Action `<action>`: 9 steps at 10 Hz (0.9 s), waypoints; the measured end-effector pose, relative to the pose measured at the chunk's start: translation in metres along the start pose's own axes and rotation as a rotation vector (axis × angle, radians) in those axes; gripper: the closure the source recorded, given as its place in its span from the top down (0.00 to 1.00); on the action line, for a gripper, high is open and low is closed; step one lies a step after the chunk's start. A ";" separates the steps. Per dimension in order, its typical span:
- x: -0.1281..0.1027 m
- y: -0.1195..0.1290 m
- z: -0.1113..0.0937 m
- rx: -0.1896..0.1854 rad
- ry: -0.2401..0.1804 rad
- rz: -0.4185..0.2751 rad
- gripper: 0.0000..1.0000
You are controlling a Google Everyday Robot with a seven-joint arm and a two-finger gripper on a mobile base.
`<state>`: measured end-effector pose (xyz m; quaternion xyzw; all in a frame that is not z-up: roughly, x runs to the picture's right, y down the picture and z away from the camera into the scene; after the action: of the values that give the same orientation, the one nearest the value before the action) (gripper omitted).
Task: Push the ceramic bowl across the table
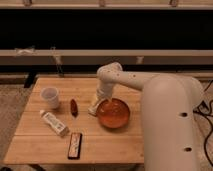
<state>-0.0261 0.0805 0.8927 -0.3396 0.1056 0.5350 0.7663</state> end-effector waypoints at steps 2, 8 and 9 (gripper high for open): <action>-0.017 -0.001 -0.003 0.009 -0.015 -0.021 0.72; -0.054 0.003 -0.019 0.034 -0.046 -0.103 0.72; -0.056 0.004 -0.030 0.036 -0.054 -0.123 0.72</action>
<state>-0.0462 0.0200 0.8981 -0.3171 0.0737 0.4939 0.8063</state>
